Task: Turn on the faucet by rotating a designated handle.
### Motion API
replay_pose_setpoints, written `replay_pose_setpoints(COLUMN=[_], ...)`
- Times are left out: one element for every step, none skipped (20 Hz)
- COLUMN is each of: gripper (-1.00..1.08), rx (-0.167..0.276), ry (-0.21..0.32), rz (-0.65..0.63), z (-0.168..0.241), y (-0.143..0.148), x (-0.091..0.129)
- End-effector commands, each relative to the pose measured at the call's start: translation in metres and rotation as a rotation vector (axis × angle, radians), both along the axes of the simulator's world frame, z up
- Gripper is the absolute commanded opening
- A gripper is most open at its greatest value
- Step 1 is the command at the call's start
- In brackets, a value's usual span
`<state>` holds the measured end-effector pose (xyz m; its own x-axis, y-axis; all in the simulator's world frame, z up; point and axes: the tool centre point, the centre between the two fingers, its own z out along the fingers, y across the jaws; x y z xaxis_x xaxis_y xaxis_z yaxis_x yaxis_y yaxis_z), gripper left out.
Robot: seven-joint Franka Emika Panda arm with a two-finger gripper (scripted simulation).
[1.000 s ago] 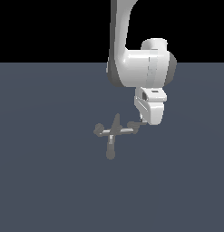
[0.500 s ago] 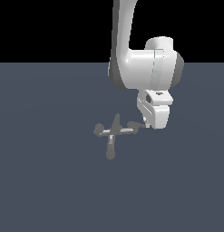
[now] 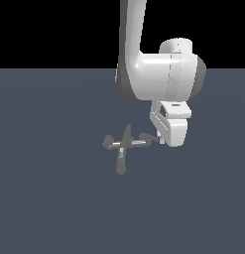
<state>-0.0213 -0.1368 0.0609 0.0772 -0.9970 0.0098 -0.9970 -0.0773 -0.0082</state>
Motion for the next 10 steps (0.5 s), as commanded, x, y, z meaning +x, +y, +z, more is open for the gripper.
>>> replay_pose_setpoints(gripper=[-1.0, -1.0, -1.0, -1.0, -1.0, -1.0, -1.0, -1.0, -1.0, -1.0], rx=[0.009, 0.009, 0.009, 0.002, 0.003, 0.004, 0.005, 0.005, 0.006, 0.007], ry=[0.007, 0.009, 0.009, 0.009, 0.009, 0.009, 0.009, 0.009, 0.009, 0.009], rz=[0.025, 0.025, 0.025, -0.004, 0.0, 0.003, 0.007, 0.011, 0.014, 0.018], z=[0.0, 0.0, 0.0, -0.002, -0.002, -0.002, -0.001, -0.001, -0.001, -0.001], y=[0.022, 0.024, 0.024, 0.005, 0.012, 0.019, 0.026, 0.033, 0.04, 0.047], x=[-0.007, -0.01, -0.01, -0.01, -0.01, -0.01, -0.01, -0.01, -0.01, -0.009])
